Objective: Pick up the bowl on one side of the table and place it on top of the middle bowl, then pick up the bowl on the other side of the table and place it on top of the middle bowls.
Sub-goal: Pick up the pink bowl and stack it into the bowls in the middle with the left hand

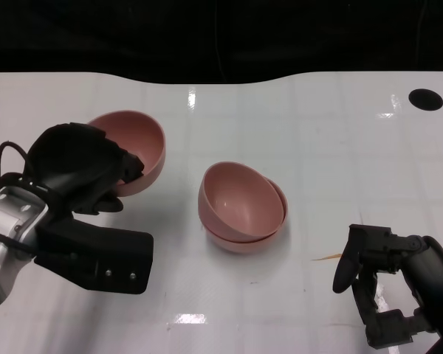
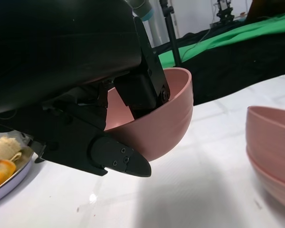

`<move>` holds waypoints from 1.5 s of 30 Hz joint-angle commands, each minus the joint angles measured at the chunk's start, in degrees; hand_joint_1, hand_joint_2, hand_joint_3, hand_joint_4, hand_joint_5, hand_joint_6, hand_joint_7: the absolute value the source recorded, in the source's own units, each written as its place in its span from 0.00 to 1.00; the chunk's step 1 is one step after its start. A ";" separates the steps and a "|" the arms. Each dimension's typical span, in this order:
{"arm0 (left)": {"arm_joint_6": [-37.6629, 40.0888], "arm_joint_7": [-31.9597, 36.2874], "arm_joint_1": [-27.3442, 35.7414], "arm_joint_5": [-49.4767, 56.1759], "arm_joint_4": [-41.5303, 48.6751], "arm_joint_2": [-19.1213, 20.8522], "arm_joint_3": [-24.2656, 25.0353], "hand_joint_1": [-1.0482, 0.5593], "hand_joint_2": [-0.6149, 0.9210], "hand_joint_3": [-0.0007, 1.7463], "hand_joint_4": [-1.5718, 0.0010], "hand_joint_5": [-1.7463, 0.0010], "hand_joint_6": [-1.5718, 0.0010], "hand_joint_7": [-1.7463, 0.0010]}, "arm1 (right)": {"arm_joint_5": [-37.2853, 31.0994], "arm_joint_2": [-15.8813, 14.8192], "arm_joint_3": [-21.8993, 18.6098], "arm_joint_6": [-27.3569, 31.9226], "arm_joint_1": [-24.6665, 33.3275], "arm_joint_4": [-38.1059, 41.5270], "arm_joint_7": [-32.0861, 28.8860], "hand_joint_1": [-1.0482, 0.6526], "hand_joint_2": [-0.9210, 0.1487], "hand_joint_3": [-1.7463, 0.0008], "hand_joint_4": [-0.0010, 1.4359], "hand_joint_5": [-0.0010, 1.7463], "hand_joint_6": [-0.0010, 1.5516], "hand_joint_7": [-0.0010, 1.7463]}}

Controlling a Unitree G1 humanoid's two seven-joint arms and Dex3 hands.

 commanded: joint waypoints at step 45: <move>-10.04 -11.56 -14.26 -3.42 0.37 -8.67 -2.20 0.45 1.00 0.07 0.48 0.20 0.46 0.42 | 0.28 -0.47 0.62 -0.11 -0.15 0.85 0.71 0.62 0.67 0.06 0.65 1.00 0.52 0.89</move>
